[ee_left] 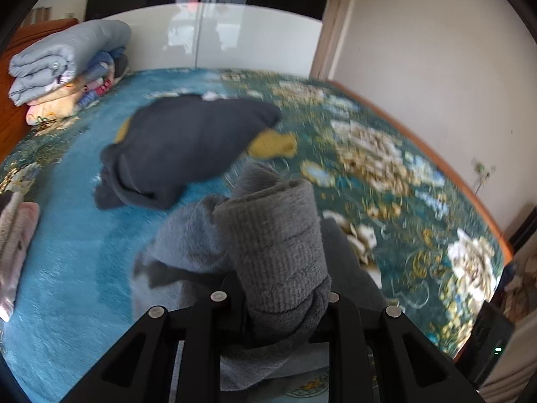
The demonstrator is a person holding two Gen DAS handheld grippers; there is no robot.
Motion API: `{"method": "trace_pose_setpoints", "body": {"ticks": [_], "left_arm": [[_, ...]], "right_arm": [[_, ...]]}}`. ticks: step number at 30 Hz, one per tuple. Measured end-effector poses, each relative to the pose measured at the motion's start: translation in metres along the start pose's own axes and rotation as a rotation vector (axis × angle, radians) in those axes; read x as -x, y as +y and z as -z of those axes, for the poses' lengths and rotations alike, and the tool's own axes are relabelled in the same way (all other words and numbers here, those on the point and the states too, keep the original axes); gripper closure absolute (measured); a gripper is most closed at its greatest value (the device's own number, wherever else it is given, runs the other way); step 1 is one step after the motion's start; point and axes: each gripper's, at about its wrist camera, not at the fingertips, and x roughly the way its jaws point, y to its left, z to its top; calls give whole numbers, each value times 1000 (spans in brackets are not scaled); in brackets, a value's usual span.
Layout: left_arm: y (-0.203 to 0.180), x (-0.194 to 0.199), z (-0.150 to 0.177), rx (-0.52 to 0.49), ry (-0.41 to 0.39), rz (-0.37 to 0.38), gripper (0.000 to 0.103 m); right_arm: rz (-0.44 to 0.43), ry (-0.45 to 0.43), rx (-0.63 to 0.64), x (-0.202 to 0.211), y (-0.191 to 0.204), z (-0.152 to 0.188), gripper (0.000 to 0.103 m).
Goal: Fold clothes
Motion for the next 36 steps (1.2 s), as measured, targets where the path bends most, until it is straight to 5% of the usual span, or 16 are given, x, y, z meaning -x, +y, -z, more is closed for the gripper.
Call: {"method": "trace_pose_setpoints", "body": {"ticks": [7,14,19,36], "left_arm": [[-27,-21,20,-29,102,-47,75],[-31,-23,28,-16,149,-83,48],[-34,-24,33,-8,179,-109,40],[-30,9,47,-129,120,-206,14]], "right_arm": [[-18,-22,-14,3,-15,4,65],[-29,-38,-24,6,-27,7,64],[-11,-31,-17,4,-26,7,64],[74,-2,20,-1,-13,10,64]]}}
